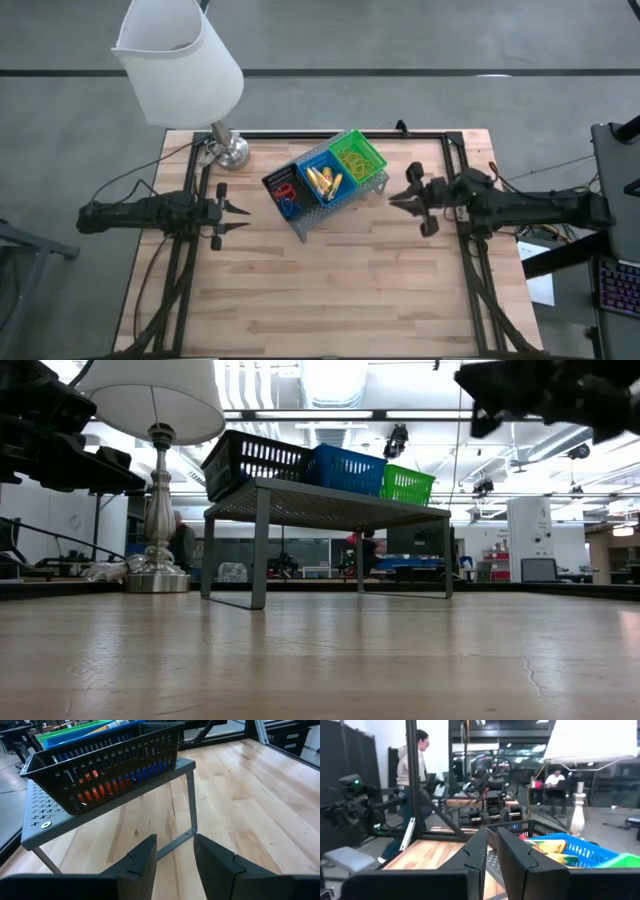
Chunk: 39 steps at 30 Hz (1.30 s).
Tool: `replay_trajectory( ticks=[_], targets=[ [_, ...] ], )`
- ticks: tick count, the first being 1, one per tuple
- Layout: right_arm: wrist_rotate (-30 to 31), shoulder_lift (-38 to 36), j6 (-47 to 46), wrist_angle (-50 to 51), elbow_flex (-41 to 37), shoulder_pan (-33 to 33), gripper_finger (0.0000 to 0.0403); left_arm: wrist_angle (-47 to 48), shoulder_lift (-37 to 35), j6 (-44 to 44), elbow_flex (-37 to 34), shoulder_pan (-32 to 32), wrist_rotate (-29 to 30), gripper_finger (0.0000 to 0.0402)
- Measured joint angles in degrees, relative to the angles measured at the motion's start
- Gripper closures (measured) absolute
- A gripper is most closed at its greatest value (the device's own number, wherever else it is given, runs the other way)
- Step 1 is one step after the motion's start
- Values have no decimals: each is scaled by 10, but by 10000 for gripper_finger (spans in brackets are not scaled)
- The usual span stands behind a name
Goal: Pick & Place Office Desk Supplies
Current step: Return to Home Position
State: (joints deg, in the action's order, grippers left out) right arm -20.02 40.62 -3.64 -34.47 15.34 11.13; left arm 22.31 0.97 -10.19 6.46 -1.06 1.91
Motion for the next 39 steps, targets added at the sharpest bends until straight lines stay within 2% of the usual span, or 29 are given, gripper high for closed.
replay_trajectory(
  ticks=[2, 4, 10, 13, 18, 23, 26, 29, 35, 39],
  targets=[
    [27, -27, -7, -27, -34, 0, 360, 0, 0, 0, 0, 0, 0, 268],
    [80, -61, -10, -35, -62, -6, 360, 0, 0, 0, 0, 0, 0, 268],
    [318, -142, -58, 37, -119, -66, 360, 0, 0, 0, 0, 0, 0, 268],
    [361, -159, -47, 8, -142, -110, 360, 0, 0, 0, 0, 0, 0, 268],
    [374, -186, 94, -77, -148, -205, 360, 0, 0, 0, 0, 0, 0, 268],
    [419, -207, 219, -105, -147, -286, 360, 0, 0, 0, 0, 0, 0, 268],
    [409, -222, 305, -107, -147, -309, 360, 0, 0, 0, 0, 0, 0, 268],
    [373, -228, 364, -107, -147, -318, 360, 0, 0, 0, 0, 0, 0, 268],
    [356, -229, 367, -38, -148, -319, 360, 0, 0, 0, 0, 0, 0, 268],
    [337, -226, 294, -33, -147, -319, 360, 0, 0, 0, 0, 0, 0, 268]
  ],
)
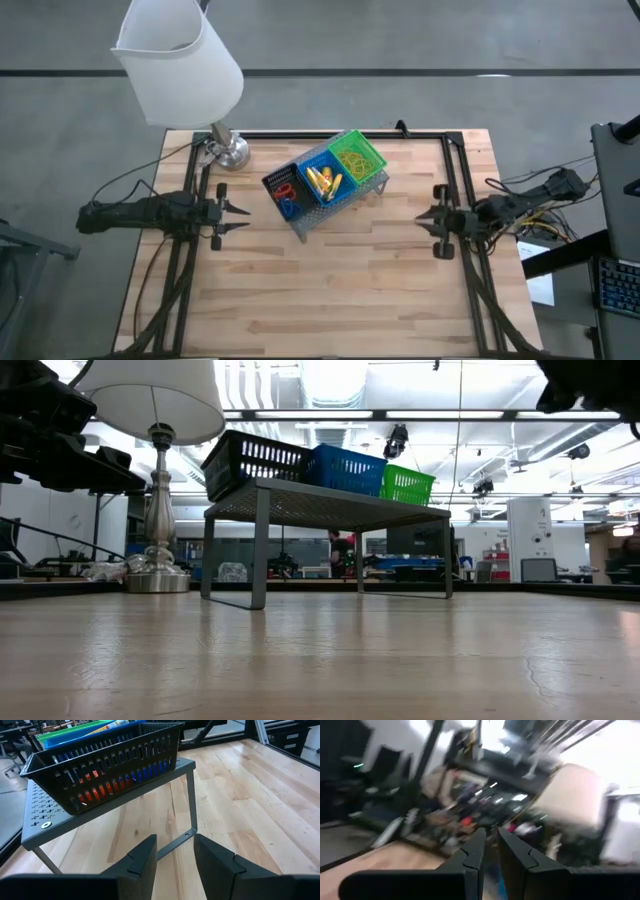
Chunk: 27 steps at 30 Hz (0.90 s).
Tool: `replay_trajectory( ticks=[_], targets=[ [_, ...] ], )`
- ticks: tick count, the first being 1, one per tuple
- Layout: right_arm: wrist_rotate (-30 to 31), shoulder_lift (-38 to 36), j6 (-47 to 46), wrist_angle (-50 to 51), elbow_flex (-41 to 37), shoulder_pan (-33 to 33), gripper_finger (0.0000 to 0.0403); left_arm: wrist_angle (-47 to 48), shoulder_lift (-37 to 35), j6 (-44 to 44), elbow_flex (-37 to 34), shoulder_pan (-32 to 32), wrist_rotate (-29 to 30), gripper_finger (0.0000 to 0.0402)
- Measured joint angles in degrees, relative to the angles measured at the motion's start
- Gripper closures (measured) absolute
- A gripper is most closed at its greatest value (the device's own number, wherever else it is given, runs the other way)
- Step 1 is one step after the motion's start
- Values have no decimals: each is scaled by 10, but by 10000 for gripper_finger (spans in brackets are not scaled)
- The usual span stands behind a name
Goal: Pick & Place Office Desk Supplies
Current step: Return to Home Position
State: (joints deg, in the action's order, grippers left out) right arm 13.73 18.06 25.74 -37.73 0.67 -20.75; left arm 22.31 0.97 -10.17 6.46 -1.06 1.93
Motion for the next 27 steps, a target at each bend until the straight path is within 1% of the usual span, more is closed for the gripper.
replay_trajectory(
  ticks=[6, 8, 10, 11, 12, 15, 16, 17, 19, 22, 23, 24, 27],
  targets=[
    [-60, 21, -113, 62, -1, 0, 360, 0, 0, 0, 0, 0, 0, 268],
    [-62, 27, -177, 65, -1, 0, 360, 0, 0, 0, 0, 0, 0, 268],
    [-59, 28, -200, 69, -1, 0, 360, 0, 0, 0, 0, 0, 0, 268],
    [-48, 26, -198, 71, -1, 0, 360, 0, 0, 0, 0, 0, 0, 268],
    [-23, 23, -193, 75, -1, 0, 360, 0, 0, 0, 0, 0, 0, 268],
    [96, 5, -202, 89, -1, 0, 360, 0, 0, 0, 0, 0, 0, 268],
    [111, -7, -209, 106, -1, 0, 360, 0, 0, 0, 0, 0, 0, 268],
    [107, -22, -214, 133, -1, 0, 360, 0, 0, 0, 0, 0, 0, 268],
    [54, -60, -234, 202, -1, -2, 360, 0, 0, 0, 0, 0, 0, 268],
    [-60, -129, -281, 296, -1, -5, 360, 0, 0, 0, 0, 0, 0, 268],
    [-85, -154, -292, 315, -1, -7, 360, 0, 0, 0, 0, 0, 0, 268],
    [-97, -176, -298, 326, -1, -8, 360, 0, 0, 0, 0, 0, 0, 268],
    [-99, -178, -292, 303, 5, -10, 360, 0, 0, 0, 0, 0, 0, 268]
  ],
)
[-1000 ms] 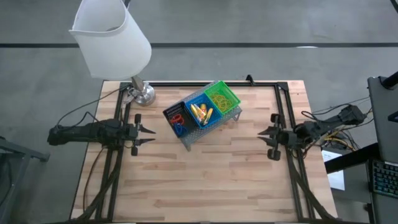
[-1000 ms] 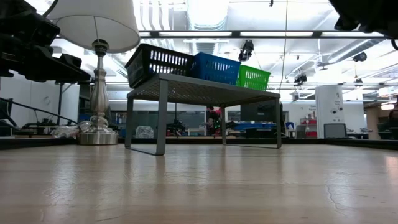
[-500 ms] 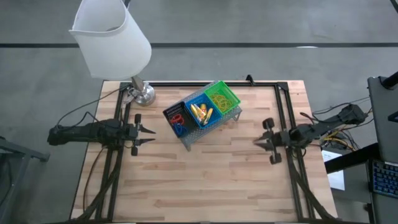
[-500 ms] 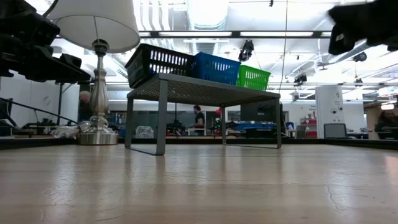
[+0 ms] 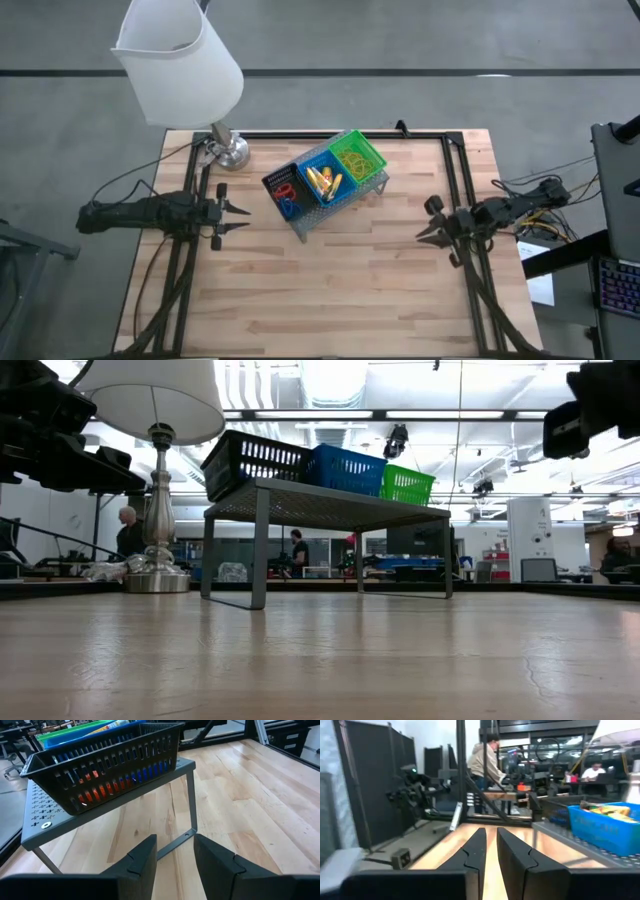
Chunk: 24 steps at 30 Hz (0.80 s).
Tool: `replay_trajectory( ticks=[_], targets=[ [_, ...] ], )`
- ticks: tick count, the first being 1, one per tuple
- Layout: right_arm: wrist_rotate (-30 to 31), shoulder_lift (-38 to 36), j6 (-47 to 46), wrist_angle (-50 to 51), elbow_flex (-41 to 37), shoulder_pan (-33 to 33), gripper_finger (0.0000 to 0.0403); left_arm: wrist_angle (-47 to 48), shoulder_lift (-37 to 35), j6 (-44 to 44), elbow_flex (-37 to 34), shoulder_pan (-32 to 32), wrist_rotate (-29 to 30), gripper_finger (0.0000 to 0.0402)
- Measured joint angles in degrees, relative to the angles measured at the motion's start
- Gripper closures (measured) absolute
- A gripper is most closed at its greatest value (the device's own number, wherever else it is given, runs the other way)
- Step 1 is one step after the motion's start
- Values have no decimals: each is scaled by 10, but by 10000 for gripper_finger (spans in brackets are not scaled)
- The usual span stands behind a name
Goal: Pick & Place Office Desk Supplies
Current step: Return to Home Position
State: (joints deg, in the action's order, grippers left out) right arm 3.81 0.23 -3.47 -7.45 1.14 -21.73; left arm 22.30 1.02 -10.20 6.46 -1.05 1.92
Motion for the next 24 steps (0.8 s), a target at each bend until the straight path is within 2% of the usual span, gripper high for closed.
replay_trajectory(
  ticks=[9, 24],
  targets=[
    [7, 14, 18, 1, 0, 0, 360, 0, 8, 0, 0, 0, 2, 268],
    [7, 25, 98, 13, 0, 0, 360, 0, 7, 0, 0, 0, 2, 268]
  ],
)
